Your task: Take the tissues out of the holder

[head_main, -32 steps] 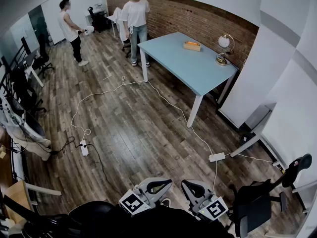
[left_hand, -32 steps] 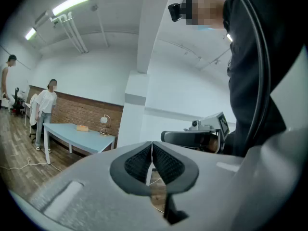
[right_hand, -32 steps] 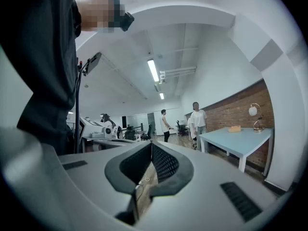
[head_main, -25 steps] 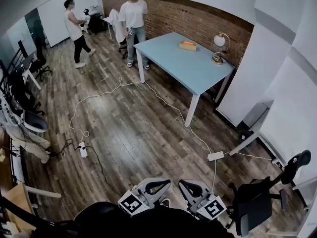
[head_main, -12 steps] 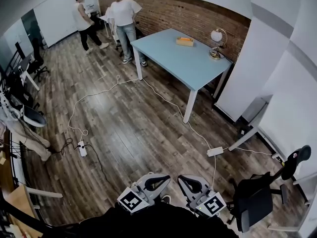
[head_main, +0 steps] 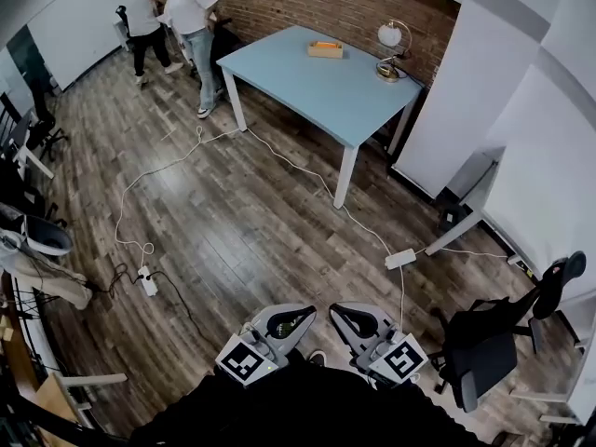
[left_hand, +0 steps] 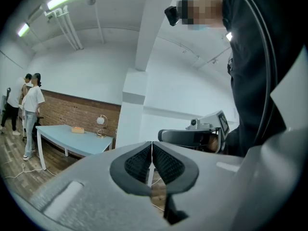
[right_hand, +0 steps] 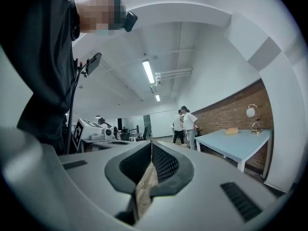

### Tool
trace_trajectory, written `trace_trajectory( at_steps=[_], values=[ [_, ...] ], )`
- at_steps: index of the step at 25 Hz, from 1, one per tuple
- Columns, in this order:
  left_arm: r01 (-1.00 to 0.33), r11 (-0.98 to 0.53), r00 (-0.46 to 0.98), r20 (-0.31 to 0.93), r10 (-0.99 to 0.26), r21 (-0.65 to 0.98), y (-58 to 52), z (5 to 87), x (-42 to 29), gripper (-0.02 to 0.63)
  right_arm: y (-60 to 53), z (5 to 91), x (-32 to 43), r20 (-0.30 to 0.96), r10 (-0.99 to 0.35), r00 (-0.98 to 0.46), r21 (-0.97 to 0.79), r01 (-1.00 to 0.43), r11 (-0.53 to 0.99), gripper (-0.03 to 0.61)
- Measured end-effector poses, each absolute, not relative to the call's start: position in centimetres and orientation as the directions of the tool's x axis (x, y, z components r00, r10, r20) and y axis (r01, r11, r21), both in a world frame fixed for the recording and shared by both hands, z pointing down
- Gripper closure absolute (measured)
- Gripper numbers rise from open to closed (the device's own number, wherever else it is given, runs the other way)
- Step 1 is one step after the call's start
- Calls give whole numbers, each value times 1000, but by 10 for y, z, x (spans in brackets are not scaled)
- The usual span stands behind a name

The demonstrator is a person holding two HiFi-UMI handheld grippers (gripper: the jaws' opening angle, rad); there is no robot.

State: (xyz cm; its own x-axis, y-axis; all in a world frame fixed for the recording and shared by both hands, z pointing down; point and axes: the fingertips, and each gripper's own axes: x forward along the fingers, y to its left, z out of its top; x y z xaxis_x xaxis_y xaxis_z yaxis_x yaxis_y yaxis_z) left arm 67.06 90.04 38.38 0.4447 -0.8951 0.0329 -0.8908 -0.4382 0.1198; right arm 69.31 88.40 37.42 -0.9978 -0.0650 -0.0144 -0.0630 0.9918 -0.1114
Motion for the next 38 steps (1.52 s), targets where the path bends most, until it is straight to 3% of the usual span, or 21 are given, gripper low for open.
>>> trace_trajectory(
  at_steps=[13,21,38],
  values=[
    [-838,-533,539,24,-842,118,820,382,592,603,812,367,611,-3,-131,-991,-106,-130,986,572],
    [-831,-539,546,18,-837,138,794,379,534,603,787,364,556,13,-149,-989,-118,-150,982,572],
    [-849,-512,519,21,-855,134,696,390,480,603,683,375,508,16,-140,-990,-120,-141,983,572]
  ],
)
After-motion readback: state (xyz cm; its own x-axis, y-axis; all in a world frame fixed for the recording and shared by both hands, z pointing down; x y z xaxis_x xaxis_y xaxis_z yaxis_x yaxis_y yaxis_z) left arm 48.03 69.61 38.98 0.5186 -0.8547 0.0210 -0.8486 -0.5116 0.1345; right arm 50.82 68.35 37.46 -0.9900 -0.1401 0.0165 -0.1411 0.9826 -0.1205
